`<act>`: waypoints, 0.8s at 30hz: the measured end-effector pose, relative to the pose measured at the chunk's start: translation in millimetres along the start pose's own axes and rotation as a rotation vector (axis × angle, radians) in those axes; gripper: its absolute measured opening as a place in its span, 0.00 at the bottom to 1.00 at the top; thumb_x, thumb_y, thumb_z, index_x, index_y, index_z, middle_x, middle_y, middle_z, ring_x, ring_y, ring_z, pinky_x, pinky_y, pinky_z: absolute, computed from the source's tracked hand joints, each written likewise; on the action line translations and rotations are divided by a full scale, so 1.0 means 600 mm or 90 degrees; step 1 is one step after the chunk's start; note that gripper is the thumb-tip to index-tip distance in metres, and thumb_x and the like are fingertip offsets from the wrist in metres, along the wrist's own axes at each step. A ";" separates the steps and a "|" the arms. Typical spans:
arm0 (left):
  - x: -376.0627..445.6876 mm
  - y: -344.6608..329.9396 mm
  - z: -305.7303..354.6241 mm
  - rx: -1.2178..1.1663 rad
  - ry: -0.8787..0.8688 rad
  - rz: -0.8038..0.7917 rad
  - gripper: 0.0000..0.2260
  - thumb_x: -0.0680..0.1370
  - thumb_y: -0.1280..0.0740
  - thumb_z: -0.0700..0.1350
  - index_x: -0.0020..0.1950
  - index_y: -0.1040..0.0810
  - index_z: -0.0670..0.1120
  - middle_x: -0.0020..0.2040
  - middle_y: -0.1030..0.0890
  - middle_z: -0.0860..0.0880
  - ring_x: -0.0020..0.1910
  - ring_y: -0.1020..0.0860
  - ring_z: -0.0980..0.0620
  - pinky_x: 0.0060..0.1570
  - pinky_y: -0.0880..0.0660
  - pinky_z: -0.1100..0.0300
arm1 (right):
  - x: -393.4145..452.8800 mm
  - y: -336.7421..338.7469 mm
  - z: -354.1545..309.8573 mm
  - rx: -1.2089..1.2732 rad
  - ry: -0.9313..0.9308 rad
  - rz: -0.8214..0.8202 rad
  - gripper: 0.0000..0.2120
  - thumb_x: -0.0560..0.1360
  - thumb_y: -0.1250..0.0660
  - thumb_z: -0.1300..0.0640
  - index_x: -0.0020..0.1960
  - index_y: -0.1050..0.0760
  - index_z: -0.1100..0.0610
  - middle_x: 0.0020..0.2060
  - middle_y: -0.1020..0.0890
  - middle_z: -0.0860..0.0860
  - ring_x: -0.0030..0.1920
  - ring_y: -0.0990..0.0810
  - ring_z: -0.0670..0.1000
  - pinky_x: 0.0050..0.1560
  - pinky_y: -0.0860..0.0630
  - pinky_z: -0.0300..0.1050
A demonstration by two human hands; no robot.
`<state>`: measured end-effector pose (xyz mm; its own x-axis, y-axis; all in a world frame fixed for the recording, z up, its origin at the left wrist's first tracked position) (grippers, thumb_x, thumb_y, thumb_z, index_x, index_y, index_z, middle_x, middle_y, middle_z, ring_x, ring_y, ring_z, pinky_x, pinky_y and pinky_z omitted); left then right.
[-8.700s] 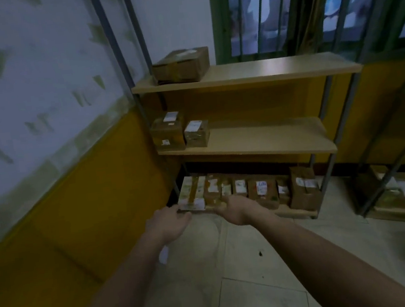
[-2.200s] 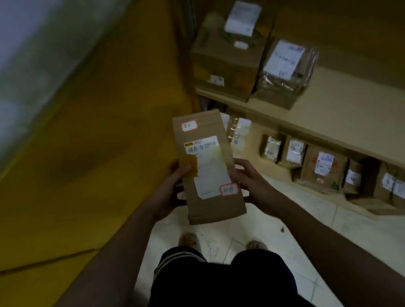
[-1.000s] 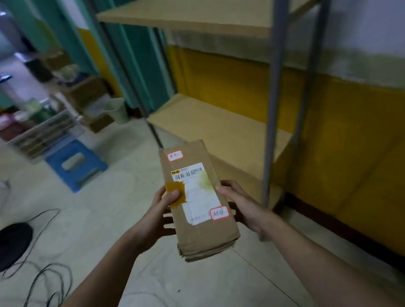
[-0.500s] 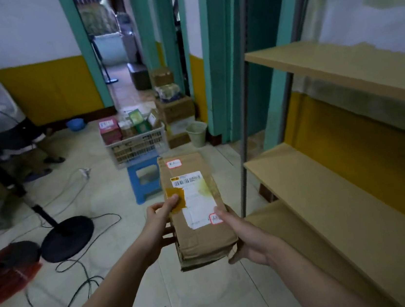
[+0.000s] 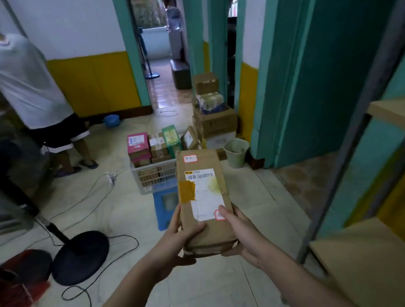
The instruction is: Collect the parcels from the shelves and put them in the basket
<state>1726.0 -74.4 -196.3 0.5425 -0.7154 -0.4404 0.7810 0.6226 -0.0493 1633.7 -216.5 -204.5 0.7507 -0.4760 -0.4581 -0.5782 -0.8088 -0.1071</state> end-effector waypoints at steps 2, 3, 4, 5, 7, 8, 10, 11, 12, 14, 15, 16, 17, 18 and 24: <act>0.056 0.042 0.019 -0.039 -0.021 0.028 0.39 0.72 0.24 0.57 0.75 0.43 0.69 0.68 0.28 0.54 0.62 0.23 0.47 0.54 0.19 0.43 | 0.068 -0.026 -0.023 -0.016 -0.005 -0.009 0.14 0.78 0.36 0.40 0.63 0.28 0.36 0.58 0.18 0.45 0.55 0.18 0.54 0.53 0.19 0.62; 0.093 0.068 0.026 -0.051 -0.027 0.040 0.38 0.72 0.24 0.57 0.75 0.41 0.69 0.67 0.26 0.54 0.62 0.23 0.47 0.53 0.18 0.43 | 0.110 -0.040 -0.035 -0.022 -0.007 -0.008 0.14 0.78 0.36 0.40 0.64 0.28 0.37 0.58 0.18 0.45 0.55 0.18 0.54 0.53 0.19 0.63; 0.129 0.093 0.031 -0.061 -0.026 0.049 0.38 0.71 0.23 0.57 0.75 0.40 0.68 0.66 0.25 0.53 0.62 0.23 0.47 0.52 0.18 0.43 | 0.150 -0.051 -0.044 -0.027 -0.012 0.000 0.15 0.78 0.36 0.40 0.64 0.30 0.37 0.58 0.19 0.45 0.55 0.18 0.54 0.54 0.20 0.63; 0.165 0.115 0.036 -0.071 -0.019 0.054 0.39 0.69 0.22 0.58 0.74 0.39 0.68 0.66 0.25 0.52 0.61 0.22 0.46 0.51 0.18 0.43 | 0.188 -0.061 -0.054 -0.032 -0.020 0.008 0.17 0.78 0.36 0.40 0.65 0.32 0.39 0.58 0.20 0.47 0.55 0.19 0.55 0.54 0.20 0.63; 0.238 0.153 0.045 -0.077 -0.002 0.045 0.40 0.67 0.23 0.59 0.74 0.39 0.67 0.65 0.25 0.50 0.61 0.22 0.45 0.51 0.17 0.43 | 0.262 -0.077 -0.071 -0.027 -0.046 0.028 0.19 0.78 0.35 0.39 0.65 0.35 0.42 0.57 0.21 0.49 0.54 0.19 0.56 0.54 0.20 0.62; 0.270 0.169 0.048 -0.075 0.015 0.039 0.40 0.68 0.23 0.59 0.75 0.40 0.67 0.66 0.25 0.49 0.61 0.22 0.44 0.51 0.17 0.43 | 0.296 -0.082 -0.074 -0.025 -0.071 0.044 0.20 0.77 0.35 0.39 0.65 0.36 0.43 0.57 0.22 0.50 0.54 0.20 0.56 0.54 0.20 0.63; 0.327 0.197 0.055 -0.088 0.040 0.033 0.36 0.72 0.24 0.57 0.75 0.40 0.66 0.66 0.25 0.48 0.61 0.22 0.44 0.49 0.17 0.45 | 0.353 -0.093 -0.084 -0.033 -0.104 0.064 0.22 0.77 0.34 0.38 0.65 0.35 0.45 0.57 0.22 0.51 0.54 0.20 0.57 0.54 0.20 0.65; 0.356 0.210 0.063 -0.096 0.043 0.026 0.34 0.74 0.26 0.56 0.75 0.39 0.65 0.65 0.25 0.48 0.61 0.22 0.44 0.47 0.17 0.47 | 0.382 -0.098 -0.093 -0.035 -0.110 0.069 0.22 0.77 0.34 0.39 0.66 0.35 0.45 0.57 0.23 0.51 0.54 0.20 0.57 0.54 0.20 0.66; 0.385 0.222 0.073 -0.104 0.049 0.021 0.32 0.75 0.27 0.55 0.75 0.39 0.65 0.65 0.25 0.48 0.60 0.22 0.44 0.46 0.17 0.49 | 0.413 -0.102 -0.102 -0.034 -0.121 0.076 0.22 0.77 0.34 0.39 0.66 0.35 0.45 0.57 0.23 0.51 0.54 0.21 0.56 0.54 0.20 0.66; 0.441 0.247 0.094 -0.103 0.070 0.017 0.30 0.76 0.29 0.55 0.75 0.38 0.64 0.65 0.25 0.48 0.60 0.22 0.44 0.45 0.17 0.50 | 0.474 -0.107 -0.123 -0.033 -0.143 0.088 0.21 0.77 0.34 0.40 0.66 0.35 0.46 0.57 0.24 0.50 0.55 0.22 0.55 0.54 0.20 0.64; 0.471 0.258 0.104 -0.098 0.076 0.014 0.29 0.77 0.30 0.55 0.74 0.38 0.64 0.64 0.24 0.49 0.59 0.22 0.45 0.44 0.17 0.50 | 0.502 -0.110 -0.135 -0.034 -0.152 0.090 0.21 0.78 0.35 0.40 0.66 0.34 0.46 0.57 0.24 0.50 0.55 0.22 0.55 0.54 0.20 0.64; 0.502 0.268 0.113 -0.097 0.080 0.013 0.28 0.77 0.30 0.55 0.74 0.37 0.64 0.64 0.24 0.49 0.59 0.22 0.45 0.44 0.17 0.50 | 0.532 -0.111 -0.143 -0.033 -0.157 0.091 0.20 0.78 0.35 0.40 0.65 0.34 0.46 0.57 0.23 0.50 0.55 0.22 0.54 0.54 0.20 0.63; 0.535 0.276 0.124 -0.100 0.081 0.012 0.27 0.78 0.31 0.55 0.74 0.37 0.64 0.64 0.24 0.49 0.59 0.22 0.45 0.45 0.17 0.50 | 0.565 -0.110 -0.152 -0.033 -0.154 0.093 0.19 0.78 0.36 0.40 0.65 0.34 0.46 0.57 0.23 0.50 0.55 0.21 0.54 0.54 0.20 0.63; 0.570 0.285 0.135 -0.105 0.081 0.010 0.27 0.78 0.31 0.55 0.74 0.37 0.64 0.64 0.24 0.50 0.59 0.22 0.46 0.45 0.17 0.50 | 0.600 -0.107 -0.162 -0.033 -0.151 0.096 0.18 0.78 0.36 0.40 0.64 0.33 0.45 0.57 0.23 0.50 0.55 0.21 0.54 0.54 0.20 0.64; 0.793 0.327 0.163 -0.148 0.109 0.025 0.22 0.79 0.30 0.49 0.69 0.32 0.64 0.65 0.23 0.50 0.61 0.22 0.44 0.53 0.19 0.41 | 0.828 -0.075 -0.213 -0.038 -0.117 0.083 0.13 0.80 0.35 0.45 0.62 0.31 0.46 0.56 0.22 0.49 0.53 0.21 0.53 0.53 0.19 0.60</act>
<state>2167.6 -323.7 -328.0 0.4960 -0.6373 -0.5898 0.6571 0.7195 -0.2249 2073.5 -460.9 -314.8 0.5962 -0.5116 -0.6187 -0.6427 -0.7660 0.0141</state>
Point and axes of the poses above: each hand's wrist, its own x-axis towards the middle knuckle, its own y-axis out of the back of the hand, z = x × y, the point moved 6 cm from there along x, towards the middle knuckle
